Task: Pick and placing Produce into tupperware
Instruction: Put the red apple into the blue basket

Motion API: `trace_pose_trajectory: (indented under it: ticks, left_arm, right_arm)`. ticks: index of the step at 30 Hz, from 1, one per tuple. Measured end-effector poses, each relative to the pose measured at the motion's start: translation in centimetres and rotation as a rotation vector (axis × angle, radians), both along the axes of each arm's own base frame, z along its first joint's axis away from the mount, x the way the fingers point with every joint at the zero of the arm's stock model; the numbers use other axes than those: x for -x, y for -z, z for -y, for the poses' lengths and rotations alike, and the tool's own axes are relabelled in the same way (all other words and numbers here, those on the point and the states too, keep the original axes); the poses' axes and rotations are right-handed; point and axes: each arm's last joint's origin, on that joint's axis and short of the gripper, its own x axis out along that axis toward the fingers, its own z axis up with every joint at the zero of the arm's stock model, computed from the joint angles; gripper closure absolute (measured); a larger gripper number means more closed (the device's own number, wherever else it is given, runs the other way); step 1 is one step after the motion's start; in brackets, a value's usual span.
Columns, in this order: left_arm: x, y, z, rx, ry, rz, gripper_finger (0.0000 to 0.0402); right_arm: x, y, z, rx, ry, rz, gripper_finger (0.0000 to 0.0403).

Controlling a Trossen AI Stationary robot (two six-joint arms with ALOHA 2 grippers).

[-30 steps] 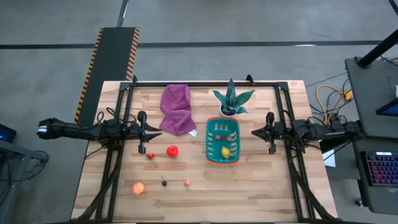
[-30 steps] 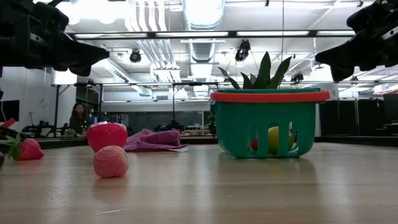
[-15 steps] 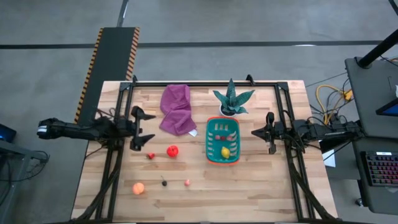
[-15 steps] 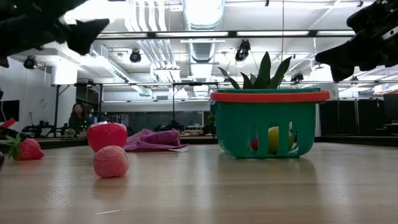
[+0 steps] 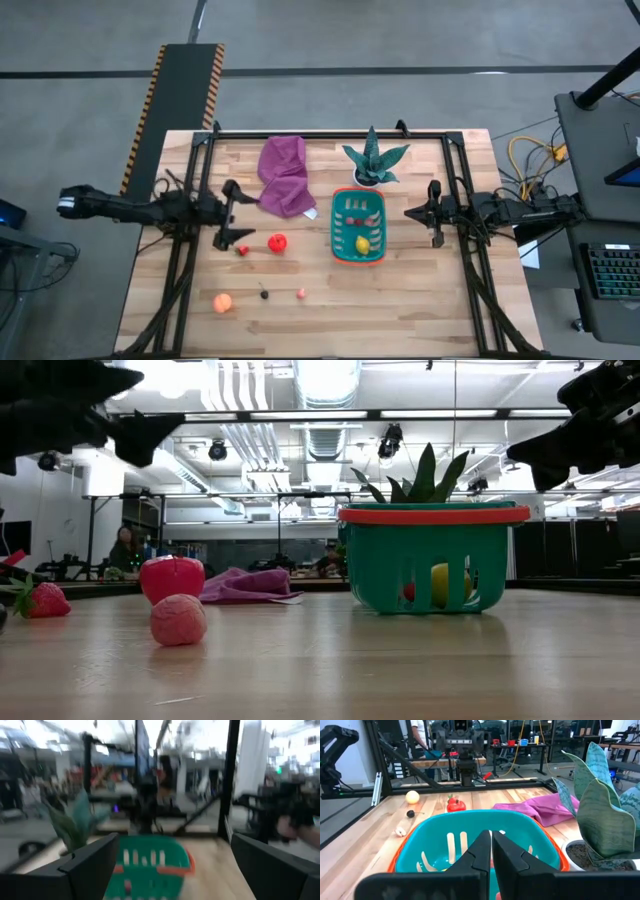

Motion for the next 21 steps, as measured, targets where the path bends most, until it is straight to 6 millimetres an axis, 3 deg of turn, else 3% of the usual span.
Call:
trace_pose_trajectory:
  ticks: [8, 14, 21]
  left_arm:
    - [-1.9, 0.3, 0.6, -0.018, -0.016, -0.176, 0.0032]
    - [-3.7, -0.3, 1.0, -0.009, -0.032, -0.447, 0.0032]
    - [-5.8, -2.7, 1.4, 0.056, -0.06, -0.748, 0.0032]
  right_arm:
    - [0.0, 0.0, 0.0, -0.007, 0.0, 0.0, 0.0394]
    - [0.0, 0.0, 0.0, -0.007, 0.0, 0.0, 0.0394]
    - [0.0, 0.0, 0.0, -0.007, 0.0, -0.001, 0.0394]
